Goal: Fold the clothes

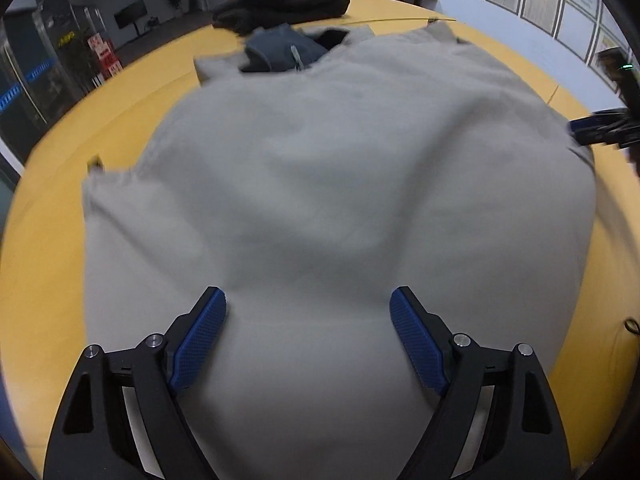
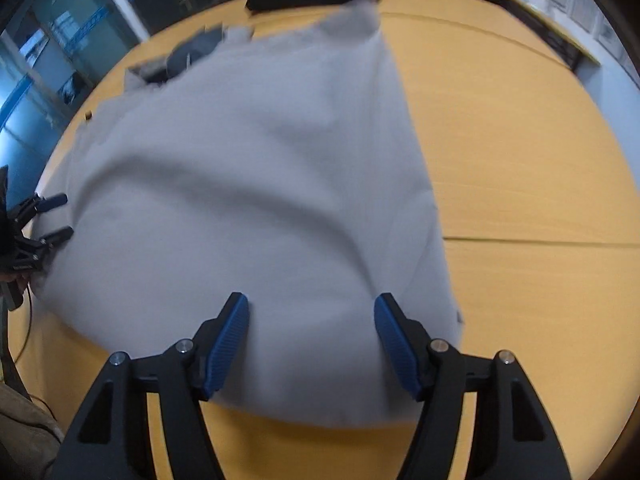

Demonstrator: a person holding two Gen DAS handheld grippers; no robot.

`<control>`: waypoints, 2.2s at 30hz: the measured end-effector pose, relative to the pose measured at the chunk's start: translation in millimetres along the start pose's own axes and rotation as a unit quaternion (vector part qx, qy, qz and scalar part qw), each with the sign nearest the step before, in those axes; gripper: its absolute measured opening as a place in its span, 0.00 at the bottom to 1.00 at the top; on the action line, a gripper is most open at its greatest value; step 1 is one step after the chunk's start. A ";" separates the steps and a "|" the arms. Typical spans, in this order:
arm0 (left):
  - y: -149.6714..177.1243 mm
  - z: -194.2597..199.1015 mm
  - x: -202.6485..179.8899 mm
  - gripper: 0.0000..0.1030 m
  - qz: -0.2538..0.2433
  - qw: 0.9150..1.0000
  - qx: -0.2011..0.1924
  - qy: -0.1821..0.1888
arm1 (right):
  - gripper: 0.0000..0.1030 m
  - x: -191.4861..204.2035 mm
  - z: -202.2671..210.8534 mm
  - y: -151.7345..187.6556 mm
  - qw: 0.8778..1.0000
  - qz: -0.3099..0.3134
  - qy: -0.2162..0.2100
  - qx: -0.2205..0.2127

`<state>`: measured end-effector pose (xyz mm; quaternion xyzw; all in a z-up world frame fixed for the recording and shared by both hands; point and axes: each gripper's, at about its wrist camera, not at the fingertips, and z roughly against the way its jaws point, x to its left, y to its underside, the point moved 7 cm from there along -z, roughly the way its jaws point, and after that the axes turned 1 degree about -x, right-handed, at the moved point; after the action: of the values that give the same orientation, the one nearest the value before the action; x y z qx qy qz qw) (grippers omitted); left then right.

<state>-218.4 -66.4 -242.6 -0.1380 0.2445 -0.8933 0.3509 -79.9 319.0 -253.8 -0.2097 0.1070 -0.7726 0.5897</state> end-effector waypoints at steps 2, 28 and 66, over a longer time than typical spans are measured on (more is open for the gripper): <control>-25.6 11.5 -4.1 0.84 -0.015 0.999 -0.040 0.012 | 0.73 0.0 27.3 1.3 0.998 -0.044 -0.018 -0.049; -109.6 -75.3 -79.1 1.00 -0.187 0.978 -0.058 0.071 | 0.09 -26.4 -60.0 -64.6 0.942 -0.289 -0.074 -0.154; -27.6 -54.1 -26.2 1.00 -0.126 0.986 -0.045 0.103 | 0.06 391.1 -135.9 -113.4 0.907 0.116 -0.404 0.013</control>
<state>-237.7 -12.3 -275.4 -0.0904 0.3003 -0.9280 0.2013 -324.0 -34.1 -250.5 -0.4823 -0.1266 -0.5493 0.6705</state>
